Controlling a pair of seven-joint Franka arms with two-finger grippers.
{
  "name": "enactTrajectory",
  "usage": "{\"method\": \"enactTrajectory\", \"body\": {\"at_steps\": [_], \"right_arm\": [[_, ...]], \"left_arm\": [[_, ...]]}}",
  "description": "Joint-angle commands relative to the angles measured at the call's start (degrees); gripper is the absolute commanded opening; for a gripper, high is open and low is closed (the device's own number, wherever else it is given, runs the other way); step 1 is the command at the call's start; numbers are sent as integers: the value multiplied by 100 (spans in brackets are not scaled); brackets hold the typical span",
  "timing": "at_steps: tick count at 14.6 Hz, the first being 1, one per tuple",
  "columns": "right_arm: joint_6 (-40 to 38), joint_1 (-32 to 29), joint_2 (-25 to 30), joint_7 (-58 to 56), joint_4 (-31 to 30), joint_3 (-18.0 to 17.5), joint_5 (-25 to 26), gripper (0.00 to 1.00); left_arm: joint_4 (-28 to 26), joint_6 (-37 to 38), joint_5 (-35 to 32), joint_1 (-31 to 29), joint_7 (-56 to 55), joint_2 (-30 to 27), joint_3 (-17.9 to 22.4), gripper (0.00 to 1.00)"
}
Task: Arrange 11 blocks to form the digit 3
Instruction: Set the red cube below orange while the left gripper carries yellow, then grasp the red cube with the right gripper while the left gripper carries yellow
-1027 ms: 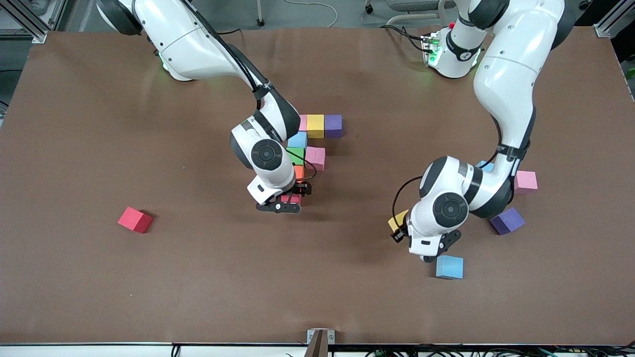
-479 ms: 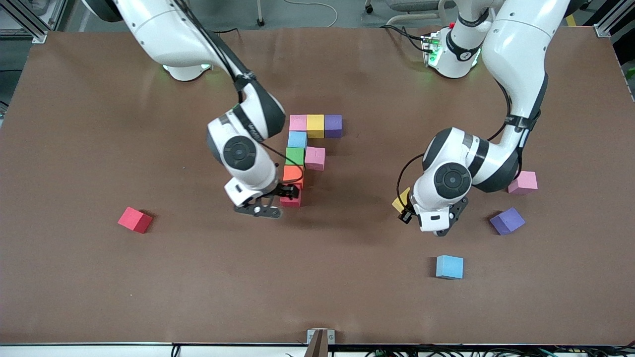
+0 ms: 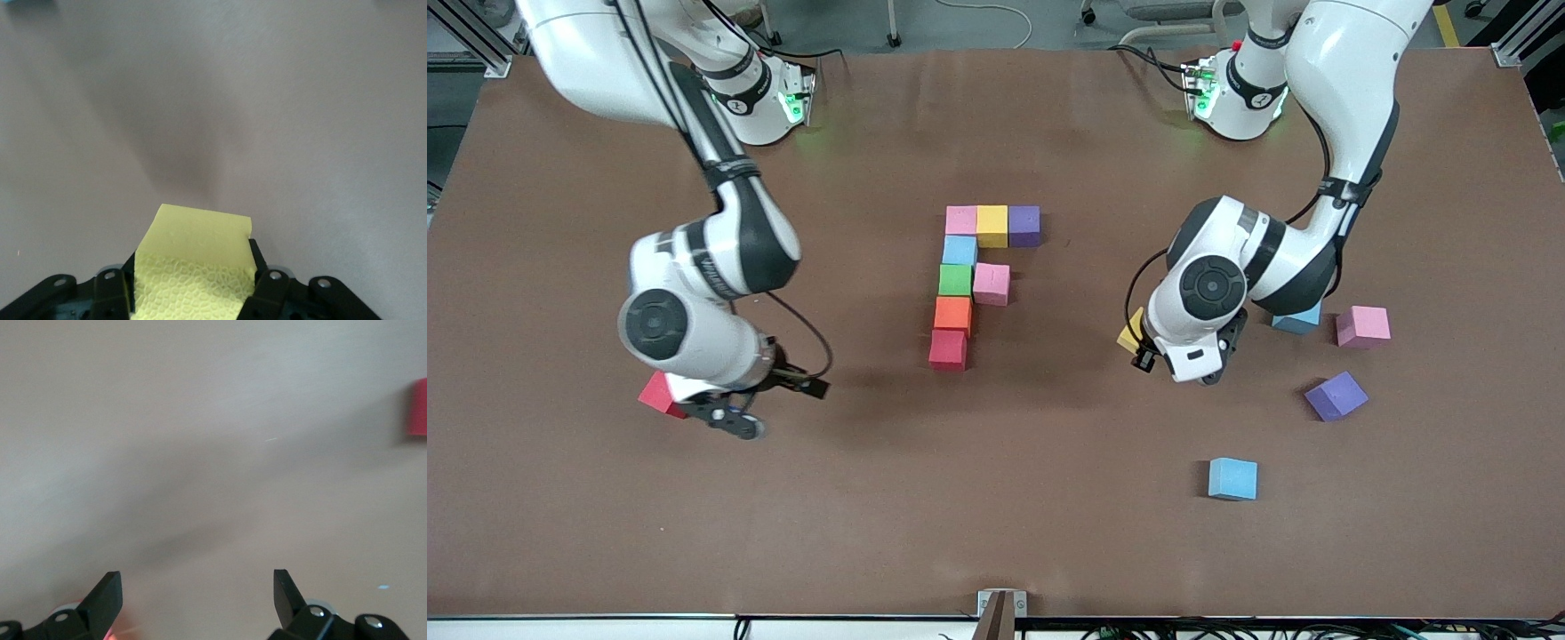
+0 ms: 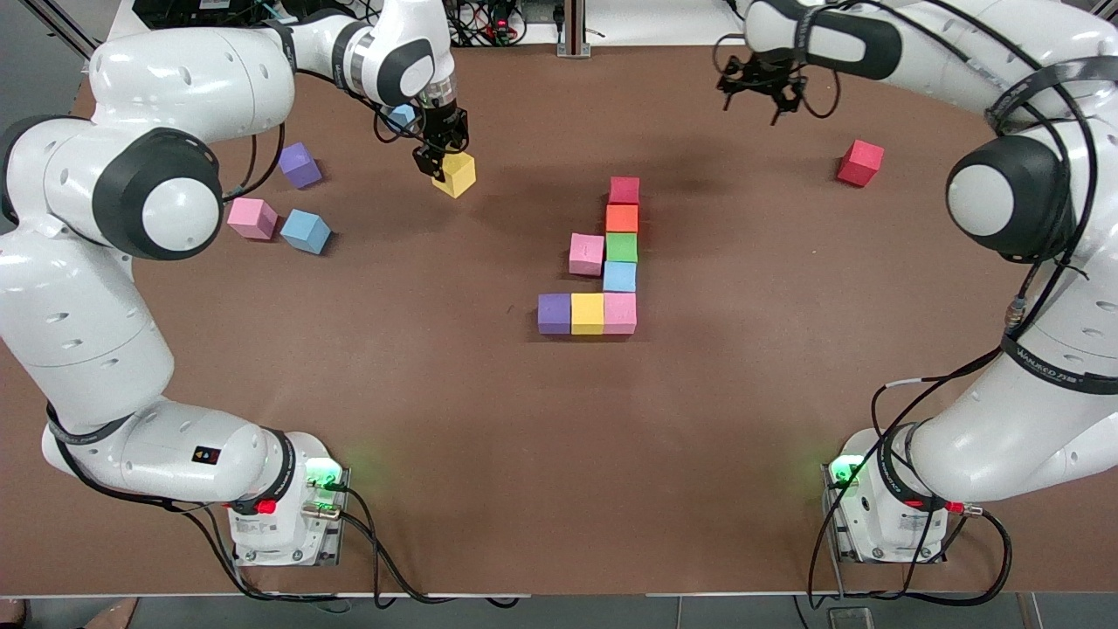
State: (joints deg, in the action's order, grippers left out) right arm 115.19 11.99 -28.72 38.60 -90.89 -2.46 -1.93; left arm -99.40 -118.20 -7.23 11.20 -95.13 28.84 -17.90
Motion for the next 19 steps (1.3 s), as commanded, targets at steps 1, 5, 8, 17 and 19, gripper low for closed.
{"method": "enactTrajectory", "body": {"at_steps": [1, 5, 8, 17, 19], "right_arm": [[101, -362, 472, -2, -737, 26, 357, 100], [581, -793, 701, -55, -1430, 18, 456, 100], [970, -1319, 701, -686, -1696, 9, 456, 100], [1928, -1840, 605, -1363, -2144, 9, 465, 100], [2182, -1919, 482, -1601, -2135, 18, 465, 100]], "left_arm": [[-448, -150, 117, -4, -618, -309, -64, 22], [-1281, -896, 117, -4, -1567, -686, -327, 22], [-1757, -1337, 117, -4, -2420, -906, -486, 23], [-2092, -2067, 38, 383, -4083, -713, -645, 23], [-2101, -2023, 29, 461, -4215, -722, -653, 23]]}}
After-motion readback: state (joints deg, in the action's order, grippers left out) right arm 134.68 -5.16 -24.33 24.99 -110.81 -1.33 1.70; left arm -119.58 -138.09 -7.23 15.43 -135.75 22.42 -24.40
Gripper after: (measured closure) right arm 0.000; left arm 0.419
